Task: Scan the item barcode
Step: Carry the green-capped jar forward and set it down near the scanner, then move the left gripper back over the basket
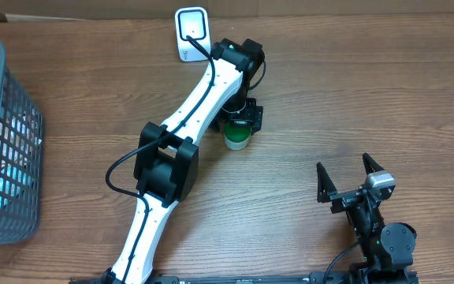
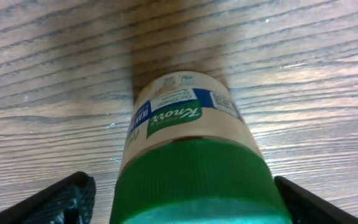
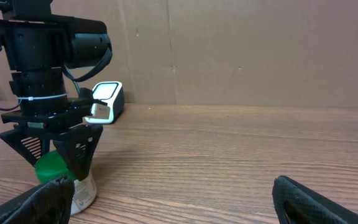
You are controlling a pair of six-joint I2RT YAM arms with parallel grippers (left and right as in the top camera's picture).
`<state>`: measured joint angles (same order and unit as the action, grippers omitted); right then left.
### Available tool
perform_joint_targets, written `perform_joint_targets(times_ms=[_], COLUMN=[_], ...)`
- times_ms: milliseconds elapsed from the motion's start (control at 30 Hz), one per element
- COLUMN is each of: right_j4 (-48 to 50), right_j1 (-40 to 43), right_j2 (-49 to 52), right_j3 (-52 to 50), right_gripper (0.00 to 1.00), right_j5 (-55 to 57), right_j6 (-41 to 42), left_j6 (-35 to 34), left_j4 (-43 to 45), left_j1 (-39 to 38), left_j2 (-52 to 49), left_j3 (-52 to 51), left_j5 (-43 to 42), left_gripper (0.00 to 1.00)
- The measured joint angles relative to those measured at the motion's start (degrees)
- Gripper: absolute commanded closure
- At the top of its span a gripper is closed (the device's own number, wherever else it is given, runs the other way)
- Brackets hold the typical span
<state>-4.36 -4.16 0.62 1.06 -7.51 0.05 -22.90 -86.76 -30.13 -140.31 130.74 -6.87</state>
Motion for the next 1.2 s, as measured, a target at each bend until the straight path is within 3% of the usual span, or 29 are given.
perform_joint_targets(times_ms=[267,567,767,933,1200], right_j4=[0.0,0.0,0.0,0.0,0.0], right_j1=[0.0,0.0,0.0,0.0,0.0], right_j2=[0.0,0.0,0.0,0.0,0.0], right_j3=[0.0,0.0,0.0,0.0,0.0], right_gripper=[0.00,0.00,0.00,0.00,0.00], right_j5=[0.0,0.0,0.0,0.0,0.0], right_j6=[0.0,0.0,0.0,0.0,0.0], left_j6=[-0.1,-0.1,-0.1,-0.1,-1.0], left_j4=[-1.3,-9.5,-9.5,-9.6,-9.8], left_j1=[0.3,7.3,20.1,35.0,59.2], left_j2=[0.0,5.0,19.6,31.2,40.0], left_j3=[2.7,23.1,26.4,26.8,20.0], left_j5=[0.0,-0.2,-0.2,-0.2,0.0], left_gripper=[0.09,0.13,0.15,0.13,0.11])
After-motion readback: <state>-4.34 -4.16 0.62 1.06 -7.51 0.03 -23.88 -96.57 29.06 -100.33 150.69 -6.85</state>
